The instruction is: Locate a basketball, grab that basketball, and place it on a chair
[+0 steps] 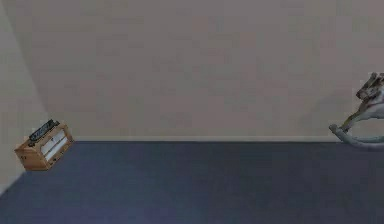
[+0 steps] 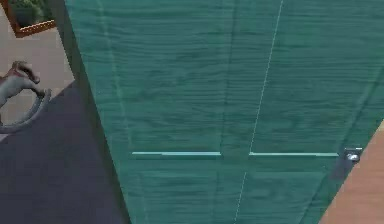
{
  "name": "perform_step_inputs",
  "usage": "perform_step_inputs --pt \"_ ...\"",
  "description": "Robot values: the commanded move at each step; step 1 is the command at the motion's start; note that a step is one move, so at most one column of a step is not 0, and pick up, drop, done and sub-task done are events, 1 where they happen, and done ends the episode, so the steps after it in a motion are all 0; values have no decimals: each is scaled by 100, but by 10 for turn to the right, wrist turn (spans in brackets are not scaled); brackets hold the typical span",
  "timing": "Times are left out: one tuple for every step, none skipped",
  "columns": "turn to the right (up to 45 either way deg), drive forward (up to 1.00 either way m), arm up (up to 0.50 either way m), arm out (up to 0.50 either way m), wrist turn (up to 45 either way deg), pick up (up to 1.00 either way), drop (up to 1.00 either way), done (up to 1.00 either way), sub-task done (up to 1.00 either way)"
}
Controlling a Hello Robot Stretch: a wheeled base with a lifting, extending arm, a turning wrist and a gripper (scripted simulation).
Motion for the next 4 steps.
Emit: perform_step_inputs --pt "0 50 0 0 0 0 0 0 0" --pt "150 0 0 0 0 0 0 0 0" --pt "0 55 0 0 0 0 0 0 0" --pt "450 0 0 0 0 0 0 0 0"
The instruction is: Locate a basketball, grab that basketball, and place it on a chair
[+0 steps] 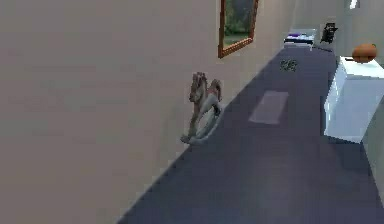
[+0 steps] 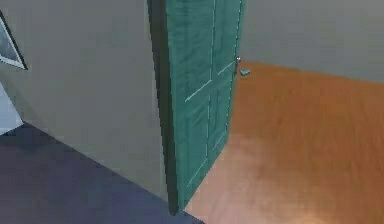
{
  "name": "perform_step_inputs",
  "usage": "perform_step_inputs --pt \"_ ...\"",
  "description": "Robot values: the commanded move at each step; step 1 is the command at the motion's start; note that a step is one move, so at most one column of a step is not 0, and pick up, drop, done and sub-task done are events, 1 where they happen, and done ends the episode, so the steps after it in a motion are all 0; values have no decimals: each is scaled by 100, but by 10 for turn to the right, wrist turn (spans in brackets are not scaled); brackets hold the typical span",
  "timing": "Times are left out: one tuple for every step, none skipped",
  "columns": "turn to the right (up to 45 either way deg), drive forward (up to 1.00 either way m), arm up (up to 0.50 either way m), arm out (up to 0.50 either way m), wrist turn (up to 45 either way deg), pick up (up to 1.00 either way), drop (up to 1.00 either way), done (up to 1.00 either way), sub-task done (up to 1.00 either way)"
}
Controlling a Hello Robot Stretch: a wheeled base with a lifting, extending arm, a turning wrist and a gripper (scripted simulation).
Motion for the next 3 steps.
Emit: perform_step_inputs --pt "330 0 0 0 0 0 0 0 0" --pt "0 100 0 0 0 0 0 0 0" --pt "0 100 0 0 0 0 0 0 0"
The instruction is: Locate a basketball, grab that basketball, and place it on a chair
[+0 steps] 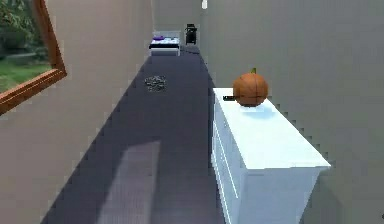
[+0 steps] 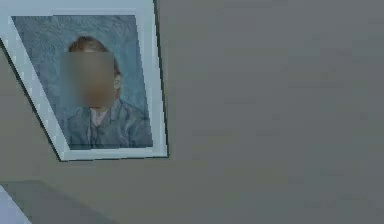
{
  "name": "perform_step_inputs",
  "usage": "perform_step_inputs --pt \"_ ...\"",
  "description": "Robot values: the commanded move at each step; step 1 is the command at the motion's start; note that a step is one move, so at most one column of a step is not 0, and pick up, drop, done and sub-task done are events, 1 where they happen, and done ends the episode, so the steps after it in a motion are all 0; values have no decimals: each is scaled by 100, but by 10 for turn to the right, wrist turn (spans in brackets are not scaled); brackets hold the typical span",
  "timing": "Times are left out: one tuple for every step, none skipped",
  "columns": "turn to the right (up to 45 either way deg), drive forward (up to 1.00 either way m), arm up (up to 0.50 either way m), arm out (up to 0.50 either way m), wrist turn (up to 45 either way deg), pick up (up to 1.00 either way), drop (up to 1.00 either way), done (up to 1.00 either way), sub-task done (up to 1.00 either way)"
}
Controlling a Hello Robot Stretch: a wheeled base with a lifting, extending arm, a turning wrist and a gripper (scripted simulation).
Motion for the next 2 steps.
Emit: perform_step_inputs --pt "120 0 0 0 0 0 0 0 0" --pt "0 20 0 0 0 0 0 0 0"
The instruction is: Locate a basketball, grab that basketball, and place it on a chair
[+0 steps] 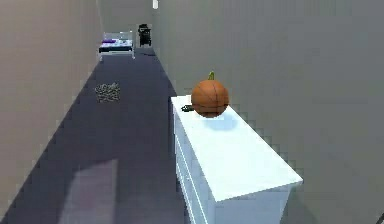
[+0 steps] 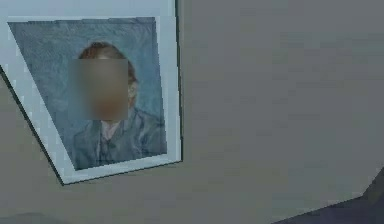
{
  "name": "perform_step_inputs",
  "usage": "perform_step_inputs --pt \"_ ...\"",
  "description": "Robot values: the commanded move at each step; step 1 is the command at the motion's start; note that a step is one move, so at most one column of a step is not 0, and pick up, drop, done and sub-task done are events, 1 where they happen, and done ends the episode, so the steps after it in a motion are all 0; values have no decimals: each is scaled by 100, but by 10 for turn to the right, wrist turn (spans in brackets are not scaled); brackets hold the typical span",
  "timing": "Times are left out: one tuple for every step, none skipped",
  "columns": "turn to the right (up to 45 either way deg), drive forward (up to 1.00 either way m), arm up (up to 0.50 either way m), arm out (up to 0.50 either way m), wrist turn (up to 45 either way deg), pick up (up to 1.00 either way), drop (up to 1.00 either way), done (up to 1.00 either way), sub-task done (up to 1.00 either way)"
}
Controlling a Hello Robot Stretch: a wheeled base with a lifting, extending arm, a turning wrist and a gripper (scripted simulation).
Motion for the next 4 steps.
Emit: perform_step_inputs --pt "-450 0 0 0 0 0 0 0 0" --pt "-360 0 0 0 0 0 0 0 0" --pt "450 0 0 0 0 0 0 0 0" --pt "120 0 0 0 0 0 0 0 0"
